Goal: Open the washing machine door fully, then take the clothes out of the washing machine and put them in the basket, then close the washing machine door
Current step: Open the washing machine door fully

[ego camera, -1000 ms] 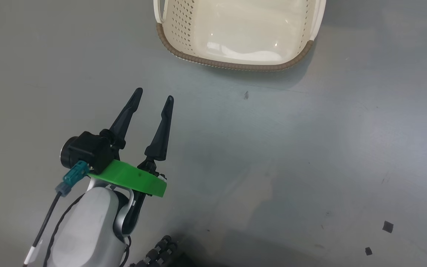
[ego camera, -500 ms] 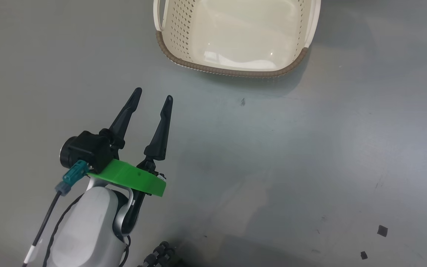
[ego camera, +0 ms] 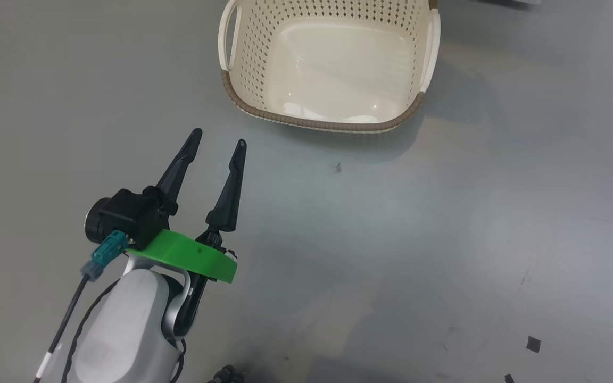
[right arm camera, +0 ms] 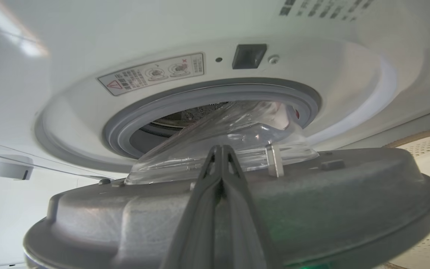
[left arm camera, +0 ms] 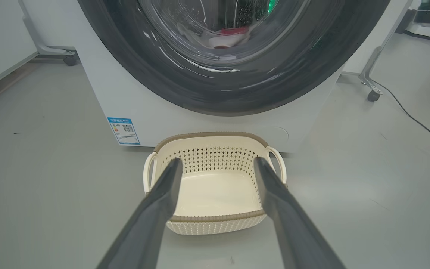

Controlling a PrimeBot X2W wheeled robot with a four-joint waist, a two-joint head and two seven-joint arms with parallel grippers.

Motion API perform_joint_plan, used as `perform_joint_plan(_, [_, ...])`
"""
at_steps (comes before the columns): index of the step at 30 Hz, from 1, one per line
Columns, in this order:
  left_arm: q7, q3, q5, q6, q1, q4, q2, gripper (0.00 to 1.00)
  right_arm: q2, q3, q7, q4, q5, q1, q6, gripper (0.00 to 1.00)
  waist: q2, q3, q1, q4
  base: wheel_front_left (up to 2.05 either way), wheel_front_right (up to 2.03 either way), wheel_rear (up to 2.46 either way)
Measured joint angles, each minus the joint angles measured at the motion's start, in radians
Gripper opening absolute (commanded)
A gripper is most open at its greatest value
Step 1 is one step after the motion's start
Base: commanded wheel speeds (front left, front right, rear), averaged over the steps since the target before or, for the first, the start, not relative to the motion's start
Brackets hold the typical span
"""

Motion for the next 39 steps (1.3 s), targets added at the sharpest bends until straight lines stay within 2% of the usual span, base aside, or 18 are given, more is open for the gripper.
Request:
perform_joint_plan(14, [0.000, 0.003, 0.008, -0.004, 0.022, 0.016, 0.000, 1.00, 0.007, 0.039, 0.035, 0.032, 0.032, 0.102, 0.012, 0.00, 0.0000, -0.078, 0.0000, -0.010, 0.00, 0.00, 0.00])
perform_joint_plan(26, [0.000, 0.014, 0.018, -0.005, 0.033, 0.012, 0.000, 1.00, 0.018, 0.059, 0.027, 0.019, 0.051, 0.105, 0.014, 0.00, 0.0000, -0.095, 0.0000, -0.020, 0.00, 0.00, 0.00])
perform_joint_plan(33, [0.000, 0.029, 0.036, -0.007, 0.040, 0.015, 0.002, 1.00, 0.017, 0.097, -0.035, -0.010, -0.018, 0.153, 0.087, 0.00, 0.0000, -0.119, 0.0000, -0.033, 0.00, 0.00, 0.00])
perform_joint_plan(39, [0.000, 0.038, 0.046, -0.007, 0.060, 0.019, 0.004, 1.00, -0.057, 0.216, -0.094, -0.043, -0.188, 0.220, 0.174, 0.00, 0.0000, -0.155, 0.0000, -0.052, 0.00, 0.00, 0.00])
